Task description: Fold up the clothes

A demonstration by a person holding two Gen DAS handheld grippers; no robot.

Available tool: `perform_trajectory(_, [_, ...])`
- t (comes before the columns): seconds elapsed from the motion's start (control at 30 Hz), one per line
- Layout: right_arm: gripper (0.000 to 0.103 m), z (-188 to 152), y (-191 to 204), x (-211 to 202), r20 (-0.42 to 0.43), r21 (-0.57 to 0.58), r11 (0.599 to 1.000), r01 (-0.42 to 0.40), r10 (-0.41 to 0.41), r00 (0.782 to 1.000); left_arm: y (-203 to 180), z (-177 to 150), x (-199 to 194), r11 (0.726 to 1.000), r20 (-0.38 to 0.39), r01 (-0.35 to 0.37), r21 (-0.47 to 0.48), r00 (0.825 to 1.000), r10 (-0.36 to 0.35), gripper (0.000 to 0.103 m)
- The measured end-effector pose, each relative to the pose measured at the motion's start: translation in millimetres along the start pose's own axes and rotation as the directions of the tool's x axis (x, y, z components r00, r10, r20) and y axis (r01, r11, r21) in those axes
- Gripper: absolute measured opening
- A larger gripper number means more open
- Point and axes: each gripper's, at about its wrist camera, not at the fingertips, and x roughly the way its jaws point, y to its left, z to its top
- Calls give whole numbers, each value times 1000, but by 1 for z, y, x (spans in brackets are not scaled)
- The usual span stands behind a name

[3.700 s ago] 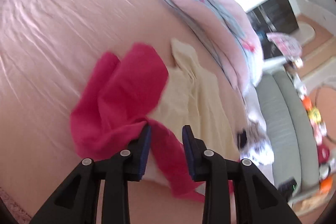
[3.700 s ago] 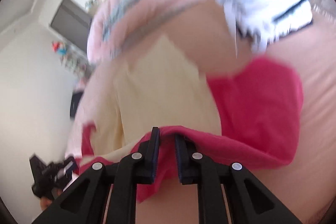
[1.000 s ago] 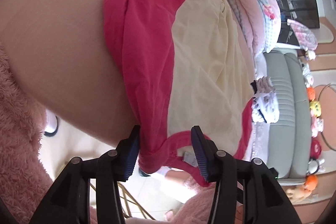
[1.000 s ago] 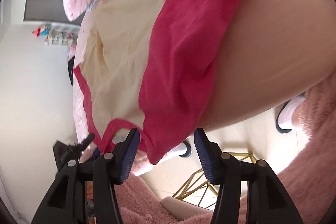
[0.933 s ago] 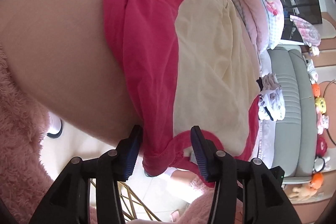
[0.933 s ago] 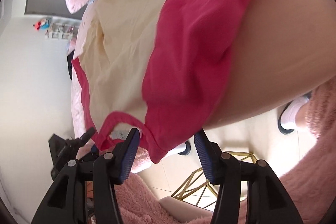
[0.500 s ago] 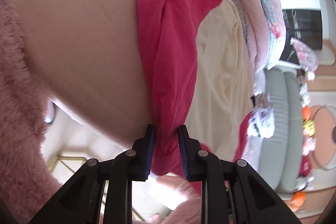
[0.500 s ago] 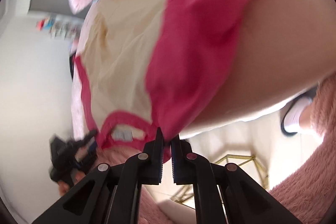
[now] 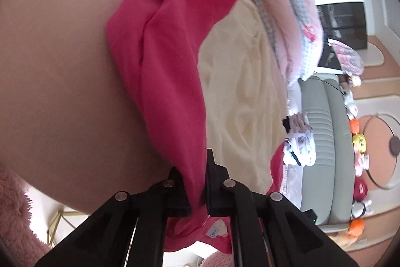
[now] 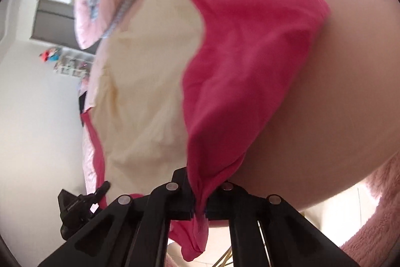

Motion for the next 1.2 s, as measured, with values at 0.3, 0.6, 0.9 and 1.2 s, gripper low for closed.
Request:
perform_trajectory(0.3, [14,-2,-28,18,-27,101,995,-21,23,999,4,7,36,1000,-79,8,-13,997,-9,51])
perform_trajectory(0.6, [15,-3,-15,8,-48,-23,1000,-12,11,999,-2,2,35,991,-85,-81,103,992,90,9])
perform_trajectory(0.9, [2,18,28,-53,126,-161,981,-113,134,983,-79,16,-31,960,64,40,279,996,-60,6])
perform_trajectory(1.2, [2,2,66,-135,221,-202,946,-254,297,929,-113,-17,-92,958,103,163,237,976,-191,6])
